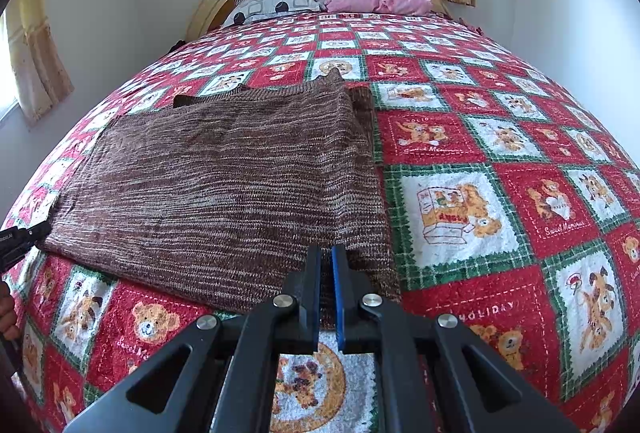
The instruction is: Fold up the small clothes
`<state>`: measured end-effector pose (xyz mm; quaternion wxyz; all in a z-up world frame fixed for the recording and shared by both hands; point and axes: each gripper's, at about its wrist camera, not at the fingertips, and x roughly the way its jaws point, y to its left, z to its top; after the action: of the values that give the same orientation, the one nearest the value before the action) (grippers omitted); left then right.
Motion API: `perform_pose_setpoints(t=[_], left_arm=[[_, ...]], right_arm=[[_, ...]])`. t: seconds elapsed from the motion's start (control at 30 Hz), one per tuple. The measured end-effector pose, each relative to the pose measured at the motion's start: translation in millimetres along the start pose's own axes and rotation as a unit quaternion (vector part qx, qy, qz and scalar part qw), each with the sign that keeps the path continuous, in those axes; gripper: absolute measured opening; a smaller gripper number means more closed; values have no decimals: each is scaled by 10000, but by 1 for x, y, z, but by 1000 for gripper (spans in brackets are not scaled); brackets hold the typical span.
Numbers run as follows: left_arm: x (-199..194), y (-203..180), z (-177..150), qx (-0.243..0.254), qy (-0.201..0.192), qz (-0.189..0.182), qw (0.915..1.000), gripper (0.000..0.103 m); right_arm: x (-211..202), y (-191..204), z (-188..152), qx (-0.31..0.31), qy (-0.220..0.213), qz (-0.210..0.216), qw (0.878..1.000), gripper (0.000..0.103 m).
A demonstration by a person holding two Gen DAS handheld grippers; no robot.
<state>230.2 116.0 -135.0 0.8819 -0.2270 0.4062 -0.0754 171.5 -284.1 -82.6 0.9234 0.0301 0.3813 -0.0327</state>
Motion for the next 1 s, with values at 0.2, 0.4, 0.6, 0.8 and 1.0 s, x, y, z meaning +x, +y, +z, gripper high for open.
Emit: perform_pose_setpoints(t=[0.2, 0.4, 0.6, 0.8, 1.0], left_arm=[[-3, -5, -3, 6, 77, 182, 9998, 26], [-2, -17, -8, 105, 54, 127, 9999, 38], [-6, -9, 7, -219, 264, -382, 9987, 11], [-15, -23, 18, -114, 253, -574, 9980, 11], [-20, -31, 29, -102, 359, -767, 9964, 11]], right_arm=[[0, 0, 0, -9, 2, -9, 10000, 5], [0, 1, 0, -19, -3, -17, 10000, 5], [-18, 30, 1, -91, -157, 255, 9995, 5], [-15, 131, -4, -999, 164, 1470, 9839, 5], [-5, 208, 2, -1434, 241, 2528, 9565, 6]])
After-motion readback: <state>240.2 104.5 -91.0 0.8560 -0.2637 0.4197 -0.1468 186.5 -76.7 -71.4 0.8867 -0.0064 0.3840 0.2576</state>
